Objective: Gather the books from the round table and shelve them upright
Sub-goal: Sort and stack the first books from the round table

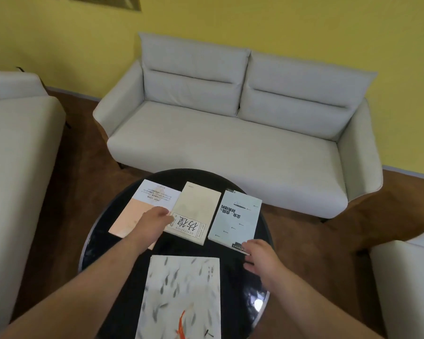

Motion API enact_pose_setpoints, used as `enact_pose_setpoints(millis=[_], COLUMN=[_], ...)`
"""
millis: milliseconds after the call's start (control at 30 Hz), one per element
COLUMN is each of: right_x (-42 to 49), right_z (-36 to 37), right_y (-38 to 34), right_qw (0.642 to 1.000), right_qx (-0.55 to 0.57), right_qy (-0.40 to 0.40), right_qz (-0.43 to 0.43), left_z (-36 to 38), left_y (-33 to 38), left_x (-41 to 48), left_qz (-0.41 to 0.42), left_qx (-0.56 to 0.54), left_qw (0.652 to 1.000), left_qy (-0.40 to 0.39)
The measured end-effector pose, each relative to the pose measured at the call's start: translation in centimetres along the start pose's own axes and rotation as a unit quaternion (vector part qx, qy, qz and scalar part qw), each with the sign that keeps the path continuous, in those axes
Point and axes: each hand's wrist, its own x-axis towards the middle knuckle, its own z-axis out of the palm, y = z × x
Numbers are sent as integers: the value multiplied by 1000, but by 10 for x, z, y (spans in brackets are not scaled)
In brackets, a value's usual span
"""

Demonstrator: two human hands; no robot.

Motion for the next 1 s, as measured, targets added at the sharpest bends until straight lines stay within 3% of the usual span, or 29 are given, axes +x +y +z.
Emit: enact_pose_setpoints(millis=[67,200,400,567,633,767,867,933,1000], right_x=[30,70,89,97,99,104,106,105,105], right_z=[-3,-5,-2,-7,-4,4,2,-2,-5], right_y=[-8,-7,0,-1,-5,-8,-7,-3,2], right_qw=[998,991,995,985,985,989,989,988,989], right_qx=[-61,-113,25,95,109,81,64,64,46], right_qy=[32,57,39,63,47,57,78,82,84], right_qz=[13,37,89,128,129,113,112,116,111], left_z=[12,23,33,34,39,51,59,62,61], left_y=[3,-5,-8,-36,-19,3,6,6,7], left_x=[27,75,105,149,132,112,108,107,108], left_qz=[9,-35,-58,-93,-80,-28,-9,0,-24], left_qx=[82,123,163,128,165,355,424,415,355], left_qw=[996,989,985,986,982,934,904,908,934], left_qy=[-38,-72,-17,-49,-41,-30,-51,-51,-33])
